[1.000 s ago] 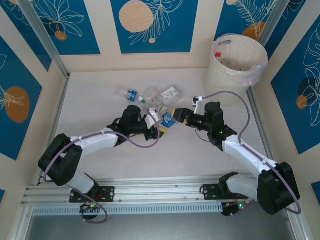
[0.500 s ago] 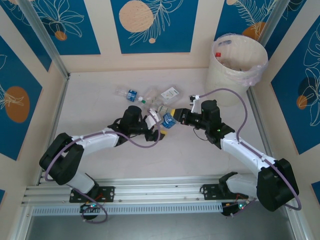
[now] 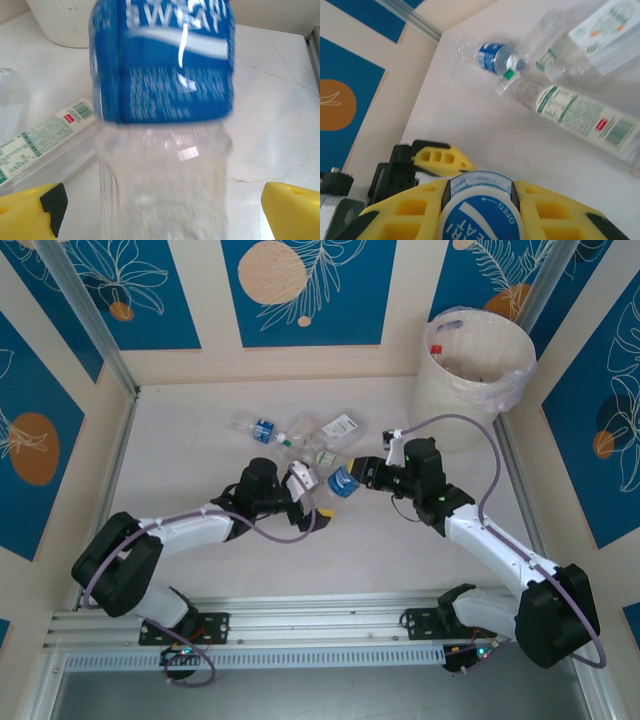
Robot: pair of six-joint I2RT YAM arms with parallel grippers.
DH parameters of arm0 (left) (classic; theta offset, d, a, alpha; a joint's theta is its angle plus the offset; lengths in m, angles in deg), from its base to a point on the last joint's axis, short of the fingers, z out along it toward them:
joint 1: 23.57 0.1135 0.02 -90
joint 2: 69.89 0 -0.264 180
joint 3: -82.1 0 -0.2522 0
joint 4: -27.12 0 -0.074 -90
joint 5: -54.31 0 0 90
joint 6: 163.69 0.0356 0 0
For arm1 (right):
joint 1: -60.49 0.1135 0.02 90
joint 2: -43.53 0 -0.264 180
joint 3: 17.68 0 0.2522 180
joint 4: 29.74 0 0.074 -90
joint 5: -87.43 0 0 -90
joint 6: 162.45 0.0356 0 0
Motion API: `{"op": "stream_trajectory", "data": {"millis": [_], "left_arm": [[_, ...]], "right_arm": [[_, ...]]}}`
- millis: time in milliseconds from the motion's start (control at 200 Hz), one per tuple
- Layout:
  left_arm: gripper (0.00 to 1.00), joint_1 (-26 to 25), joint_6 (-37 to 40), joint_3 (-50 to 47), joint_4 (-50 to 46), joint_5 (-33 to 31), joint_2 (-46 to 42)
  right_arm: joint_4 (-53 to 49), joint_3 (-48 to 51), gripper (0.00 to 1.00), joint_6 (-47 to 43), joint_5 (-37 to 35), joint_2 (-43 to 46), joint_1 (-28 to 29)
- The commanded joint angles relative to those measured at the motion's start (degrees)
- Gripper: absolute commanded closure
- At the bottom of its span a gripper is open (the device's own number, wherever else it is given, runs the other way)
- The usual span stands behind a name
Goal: Put the plastic bottles in the bin
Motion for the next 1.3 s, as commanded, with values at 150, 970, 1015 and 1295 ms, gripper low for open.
{"op": "stream_trajectory", "data": {"millis": [150, 970, 1015, 1295], "left_arm": [[0.0, -0.1, -3.6, -4.7, 11.3, -13.4, -5.7], [0.0, 1.1, -10.2, -13.4, 7.4, -43.3, -17.8], [0.0, 1.1, -10.1, -13.6, 7.9, -43.3, -17.9], [0.0, 1.6, -10.1, -13.8, 8.7, -42.8, -17.6]], "right_arm": [[-5.3, -6.6, 1.0, -7.8, -6.4, 2.3, -3.4], [-1.6, -41.2, 1.0, -30.3, -15.9, -11.4, -18.0], [-1.1, -43.2, 1.0, -30.6, -17.6, -12.8, -18.7], [11.2, -48.3, 1.0, -33.1, -29.2, -21.8, -23.7]]}}
